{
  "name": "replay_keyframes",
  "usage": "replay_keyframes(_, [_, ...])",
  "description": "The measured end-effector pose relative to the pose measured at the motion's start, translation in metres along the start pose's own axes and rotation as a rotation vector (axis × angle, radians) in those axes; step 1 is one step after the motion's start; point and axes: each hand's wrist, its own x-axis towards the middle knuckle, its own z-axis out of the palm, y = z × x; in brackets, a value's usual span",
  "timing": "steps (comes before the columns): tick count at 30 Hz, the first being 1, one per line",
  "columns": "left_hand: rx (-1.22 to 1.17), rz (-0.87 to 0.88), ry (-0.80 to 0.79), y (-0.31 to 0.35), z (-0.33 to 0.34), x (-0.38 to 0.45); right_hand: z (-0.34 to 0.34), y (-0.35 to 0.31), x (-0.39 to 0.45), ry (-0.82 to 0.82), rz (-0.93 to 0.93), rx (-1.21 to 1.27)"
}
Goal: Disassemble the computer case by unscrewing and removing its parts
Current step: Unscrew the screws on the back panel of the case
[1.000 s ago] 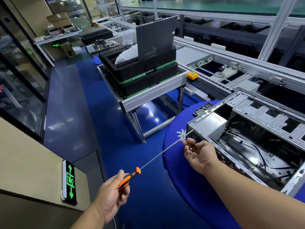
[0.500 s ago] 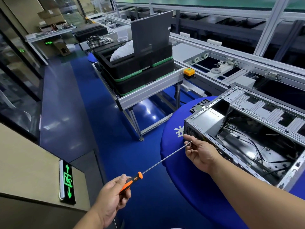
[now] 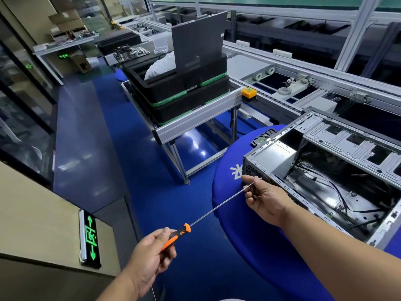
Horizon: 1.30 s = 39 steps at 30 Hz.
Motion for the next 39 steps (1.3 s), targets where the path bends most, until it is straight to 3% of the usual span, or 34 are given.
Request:
replay_keyframes(14, [0.130, 0.074, -0.030, 0.009, 0.005, -0.002, 0.006, 0.000, 0.000, 0.028, -0.002, 0.095])
replay_keyframes(21, [0.387, 0.281, 0.044, 0.006, 0.009, -0.005, 0.006, 0.000, 0.002, 0.015, -0.011, 0.109])
replay_keyframes(28, [0.871, 0.560, 0.197, 0.011, 0.022, -0.013, 0.001, -0.001, 0.002, 0.000, 0.008, 0.099])
replay_keyframes(31, [0.880, 0.588, 0.210, 0.009, 0.022, -0.011, 0.001, -0.001, 0.001, 0.008, 0.010, 0.105])
replay_keyframes(39, [0.651, 0.424, 0.055, 0.006, 0.015, -0.001, 0.005, -0.002, -0.001, 0.013, 0.000, 0.110])
